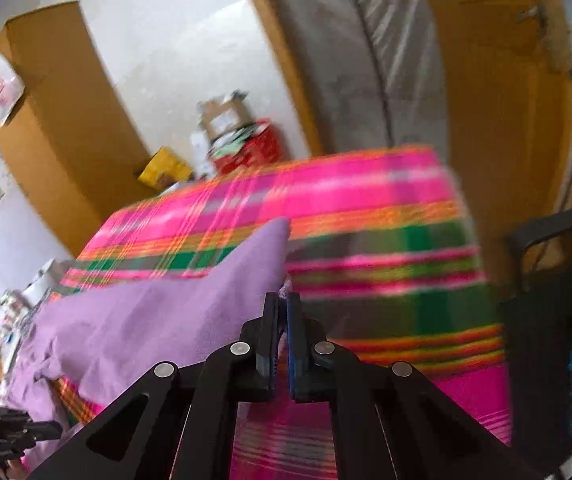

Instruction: Fold clothes

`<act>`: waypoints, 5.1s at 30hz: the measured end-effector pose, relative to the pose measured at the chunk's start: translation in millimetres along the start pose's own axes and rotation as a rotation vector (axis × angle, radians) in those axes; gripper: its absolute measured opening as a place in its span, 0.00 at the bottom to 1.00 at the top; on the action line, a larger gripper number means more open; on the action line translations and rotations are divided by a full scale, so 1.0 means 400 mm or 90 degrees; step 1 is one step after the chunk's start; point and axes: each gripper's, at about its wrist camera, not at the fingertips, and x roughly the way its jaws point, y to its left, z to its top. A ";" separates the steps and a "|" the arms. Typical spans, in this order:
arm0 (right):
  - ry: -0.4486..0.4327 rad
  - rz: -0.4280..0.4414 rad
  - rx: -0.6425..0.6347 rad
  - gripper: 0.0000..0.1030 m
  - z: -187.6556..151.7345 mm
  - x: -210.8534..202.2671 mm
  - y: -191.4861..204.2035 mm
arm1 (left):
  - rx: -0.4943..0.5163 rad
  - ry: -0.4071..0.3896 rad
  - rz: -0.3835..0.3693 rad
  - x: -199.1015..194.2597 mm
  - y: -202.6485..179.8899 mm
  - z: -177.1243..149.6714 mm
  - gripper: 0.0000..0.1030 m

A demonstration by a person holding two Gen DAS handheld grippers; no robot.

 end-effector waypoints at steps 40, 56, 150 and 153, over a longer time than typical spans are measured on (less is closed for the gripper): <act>-0.008 -0.126 0.172 0.08 -0.075 -0.068 -0.332 | -0.023 -0.031 0.154 0.058 0.179 0.134 0.02; -0.017 -0.073 0.196 0.34 -0.117 -0.121 -0.288 | -0.064 -0.044 0.157 -0.016 0.256 0.097 0.02; -0.001 0.067 -0.064 0.35 -0.485 -0.653 0.300 | -0.007 -0.064 0.208 -0.211 0.131 -0.259 0.11; 0.019 0.095 -0.044 0.42 -0.518 -0.627 0.309 | -0.006 -0.064 0.201 -0.217 0.123 -0.270 0.11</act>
